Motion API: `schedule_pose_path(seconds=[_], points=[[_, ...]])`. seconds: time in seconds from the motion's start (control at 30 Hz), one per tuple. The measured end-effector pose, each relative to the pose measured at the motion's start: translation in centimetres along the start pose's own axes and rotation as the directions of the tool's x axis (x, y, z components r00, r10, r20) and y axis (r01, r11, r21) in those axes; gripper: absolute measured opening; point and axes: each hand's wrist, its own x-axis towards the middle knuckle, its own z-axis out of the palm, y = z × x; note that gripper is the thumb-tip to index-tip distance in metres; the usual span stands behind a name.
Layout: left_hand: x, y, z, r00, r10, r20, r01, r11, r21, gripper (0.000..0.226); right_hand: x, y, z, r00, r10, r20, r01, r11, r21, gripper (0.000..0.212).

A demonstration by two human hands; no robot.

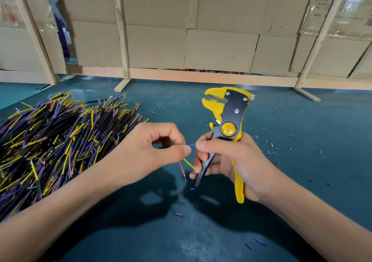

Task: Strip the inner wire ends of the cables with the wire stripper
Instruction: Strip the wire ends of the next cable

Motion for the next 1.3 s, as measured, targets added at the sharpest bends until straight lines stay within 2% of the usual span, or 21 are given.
schedule_pose_path(seconds=[0.17,0.27,0.37,0.47,0.57,0.67,0.77,0.87,1.0,1.2,1.3], points=[[0.0,-0.3,-0.2,0.979,-0.115,0.165,0.132,0.987,-0.094,0.016,0.1,0.1,-0.3,0.999,0.004,-0.032,-0.004,1.000,-0.021,0.011],[0.1,-0.1,-0.2,0.974,-0.137,0.182,0.172,0.966,-0.193,0.007,0.2,0.0,-0.4,0.998,0.004,-0.058,-0.005,1.000,-0.022,0.010],[0.2,-0.2,-0.5,0.976,-0.127,0.178,0.166,0.961,-0.222,0.013,0.2,0.0,-0.4,0.999,0.004,-0.054,-0.005,1.000,-0.012,0.010],[0.2,-0.3,-0.4,0.989,-0.097,0.111,0.113,0.982,-0.149,0.018,0.2,0.0,-0.4,1.000,0.007,-0.031,-0.008,1.000,-0.008,0.011],[0.2,-0.3,-0.3,0.999,0.009,-0.039,-0.011,0.999,-0.052,0.019,0.0,-0.1,-0.6,0.997,0.042,0.057,-0.044,0.999,0.027,0.016],[0.4,-0.3,-0.5,0.978,0.103,-0.183,-0.102,0.995,0.017,0.016,-0.1,-0.4,-0.9,0.979,0.101,0.176,-0.113,0.991,0.065,0.015],[0.5,0.0,-0.6,0.944,0.163,-0.286,-0.166,0.986,0.015,0.015,-0.4,-0.5,-1.0,0.948,0.135,0.290,-0.157,0.986,0.055,0.017],[0.6,0.2,-0.8,0.933,0.193,-0.304,-0.189,0.981,0.042,0.017,-0.6,-0.5,-0.9,0.927,0.138,0.350,-0.164,0.985,0.045,0.017],[0.5,0.4,-1.1,0.928,0.218,-0.302,-0.215,0.976,0.046,0.018,-0.6,-0.4,-1.0,0.924,0.133,0.359,-0.160,0.986,0.045,0.015],[0.6,0.7,-0.8,0.924,0.201,-0.326,-0.240,0.967,-0.085,0.023,-0.6,-0.4,-1.0,0.919,0.119,0.375,-0.147,0.988,0.045,0.013],[0.6,0.6,-0.8,0.921,0.200,-0.333,-0.244,0.965,-0.094,0.025,-0.7,-0.4,-0.8,0.913,0.104,0.394,-0.131,0.991,0.041,0.014]])
